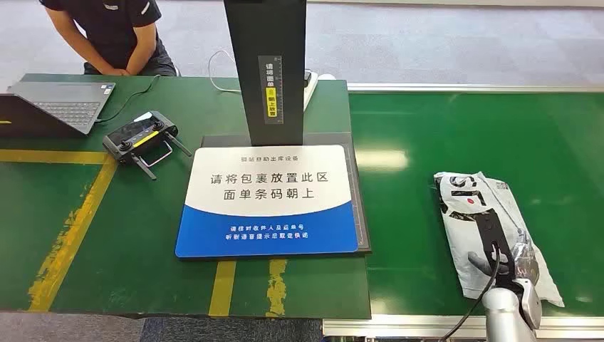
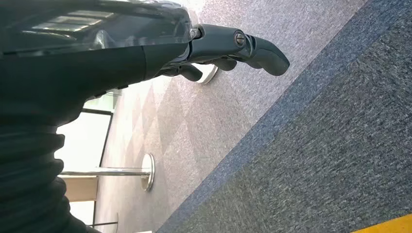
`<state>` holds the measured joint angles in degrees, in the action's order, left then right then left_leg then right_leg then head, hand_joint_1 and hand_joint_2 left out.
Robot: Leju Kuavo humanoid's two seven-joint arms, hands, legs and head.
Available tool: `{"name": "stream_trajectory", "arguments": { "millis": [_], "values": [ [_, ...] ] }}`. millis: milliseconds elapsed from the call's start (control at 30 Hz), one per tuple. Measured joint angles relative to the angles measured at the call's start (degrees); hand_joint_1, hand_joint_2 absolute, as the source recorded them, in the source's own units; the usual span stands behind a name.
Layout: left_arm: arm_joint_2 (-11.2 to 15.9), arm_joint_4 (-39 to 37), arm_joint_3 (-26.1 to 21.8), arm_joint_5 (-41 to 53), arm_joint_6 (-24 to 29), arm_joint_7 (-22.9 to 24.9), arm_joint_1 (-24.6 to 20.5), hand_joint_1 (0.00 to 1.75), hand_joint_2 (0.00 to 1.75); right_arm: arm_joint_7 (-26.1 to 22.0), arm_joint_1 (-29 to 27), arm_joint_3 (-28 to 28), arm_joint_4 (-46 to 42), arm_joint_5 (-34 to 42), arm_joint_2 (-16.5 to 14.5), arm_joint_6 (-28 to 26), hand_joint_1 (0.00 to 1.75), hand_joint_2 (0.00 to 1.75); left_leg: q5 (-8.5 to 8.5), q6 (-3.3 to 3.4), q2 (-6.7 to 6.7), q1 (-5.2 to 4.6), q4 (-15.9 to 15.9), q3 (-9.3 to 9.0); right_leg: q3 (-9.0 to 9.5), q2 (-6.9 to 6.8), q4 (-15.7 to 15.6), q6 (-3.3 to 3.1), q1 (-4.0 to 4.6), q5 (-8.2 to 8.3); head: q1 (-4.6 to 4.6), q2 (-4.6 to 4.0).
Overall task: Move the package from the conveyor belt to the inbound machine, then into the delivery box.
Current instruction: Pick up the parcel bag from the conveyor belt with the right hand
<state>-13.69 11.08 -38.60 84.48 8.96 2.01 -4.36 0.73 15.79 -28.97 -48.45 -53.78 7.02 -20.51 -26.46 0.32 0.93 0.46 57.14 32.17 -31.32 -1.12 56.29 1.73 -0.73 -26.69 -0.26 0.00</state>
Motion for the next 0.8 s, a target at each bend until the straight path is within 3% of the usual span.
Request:
{"name": "stream_trajectory", "arguments": {
  "millis": [133, 300, 433, 767, 800],
  "values": [
    [-0.04, 0.00, 0.00, 0.00, 0.00, 0.04, -0.01, 0.00, 1.75, 0.32, 0.25, 0.16, 0.72, -0.56, 0.15, 0.43, 0.00, 1.75, 0.00, 0.00, 0.00, 0.00, 0.00, 0.00, 0.00, 0.00, 0.00, 0.00, 0.01, 0.00, -0.01, 0.00],
    [-0.07, 0.00, 0.00, 0.00, -0.31, 0.21, -0.06, 0.00, 1.75, 3.34, 1.37, 0.48, 2.82, -4.35, 0.31, 6.78, 0.00, 1.75, 0.00, 0.00, 0.01, 0.01, 0.00, -0.02, 0.01, 0.01, 0.00, 0.00, 0.01, 0.00, 0.00, 0.00],
    [-0.08, 0.00, 0.00, 0.00, -0.39, 0.22, -0.08, 0.00, 1.75, 4.91, 2.76, 0.98, 5.19, -6.21, 0.33, 8.43, 0.00, 1.75, 0.00, 0.00, 0.02, 0.01, 0.00, -0.11, 0.10, 0.01, 0.00, 0.00, 0.01, 0.00, 0.00, 0.00],
    [-0.08, 0.00, 0.00, 0.00, -0.30, 0.22, -0.06, 0.00, 1.75, 5.28, 4.76, 2.09, 8.71, -6.85, 0.67, 12.50, 0.00, 1.75, -0.01, 0.02, 0.06, 0.01, 0.00, -0.40, 0.39, 0.04, -0.05, 0.06, 0.00, 0.05, 0.01, 0.00],
    [-0.08, 0.00, 0.00, 0.00, -0.29, 0.22, -0.06, 0.00, 1.75, 5.28, 4.87, 2.23, 8.94, -6.85, 0.69, 12.62, 0.40, 1.75, -0.01, 0.02, 0.06, 0.01, 0.00, -0.44, 0.43, 0.04, -0.06, 0.06, 0.00, 0.05, 0.01, 0.00]
  ]
}}
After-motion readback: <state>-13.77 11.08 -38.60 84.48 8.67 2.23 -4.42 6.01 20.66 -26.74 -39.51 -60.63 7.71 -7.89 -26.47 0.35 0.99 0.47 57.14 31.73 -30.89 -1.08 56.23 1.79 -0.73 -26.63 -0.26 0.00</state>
